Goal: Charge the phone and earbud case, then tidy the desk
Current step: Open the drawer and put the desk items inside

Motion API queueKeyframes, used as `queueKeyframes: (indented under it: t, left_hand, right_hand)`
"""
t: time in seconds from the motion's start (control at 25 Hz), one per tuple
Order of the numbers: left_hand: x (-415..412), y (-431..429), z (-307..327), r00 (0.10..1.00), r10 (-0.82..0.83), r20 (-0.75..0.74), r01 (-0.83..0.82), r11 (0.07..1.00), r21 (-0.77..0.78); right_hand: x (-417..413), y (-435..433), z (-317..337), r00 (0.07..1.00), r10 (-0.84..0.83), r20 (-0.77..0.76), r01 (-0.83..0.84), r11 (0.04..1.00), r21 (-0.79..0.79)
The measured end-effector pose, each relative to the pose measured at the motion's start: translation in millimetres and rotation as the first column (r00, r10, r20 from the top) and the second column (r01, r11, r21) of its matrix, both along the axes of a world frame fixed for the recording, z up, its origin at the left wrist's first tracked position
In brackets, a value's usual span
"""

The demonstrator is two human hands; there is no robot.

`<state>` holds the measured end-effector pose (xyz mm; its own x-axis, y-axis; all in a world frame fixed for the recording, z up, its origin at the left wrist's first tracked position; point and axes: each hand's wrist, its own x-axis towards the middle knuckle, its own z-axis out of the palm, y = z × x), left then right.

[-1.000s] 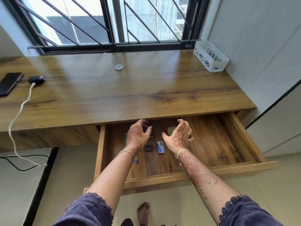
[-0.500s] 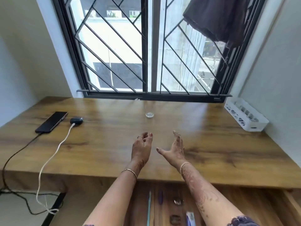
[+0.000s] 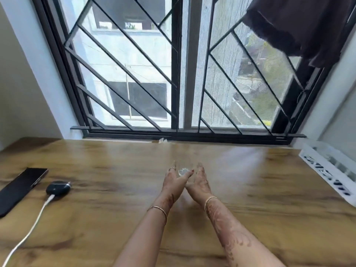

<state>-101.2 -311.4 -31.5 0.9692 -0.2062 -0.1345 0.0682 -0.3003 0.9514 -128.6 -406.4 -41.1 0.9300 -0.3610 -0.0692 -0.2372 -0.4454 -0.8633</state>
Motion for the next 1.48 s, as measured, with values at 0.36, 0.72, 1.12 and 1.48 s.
queueKeyframes:
  t: [0.36,0.72,1.12,1.48]
  left_hand:
    - [20,-3,-16,1.000,-0.005,-0.020,0.004,0.998,-0.063]
    - [-87,0,21,0.999,-0.045,0.005,0.045,0.991,-0.123]
    - [-276,1,47,0.991,-0.117,0.063,0.120,0.991,-0.052]
    - [-383,-7,23,0.978,-0.210,0.008,0.210,0.978,0.007]
  right_hand:
    - [25,-9,-10,0.993,-0.109,0.034,0.109,0.994,0.010]
    - [-91,-16,27,0.977,-0.141,0.157,0.142,0.990,0.008]
    - [-290,-17,43,0.974,-0.161,0.162,0.181,0.976,-0.119]
    - [-422,-24,26,0.964,-0.201,0.176,0.224,0.967,-0.123]
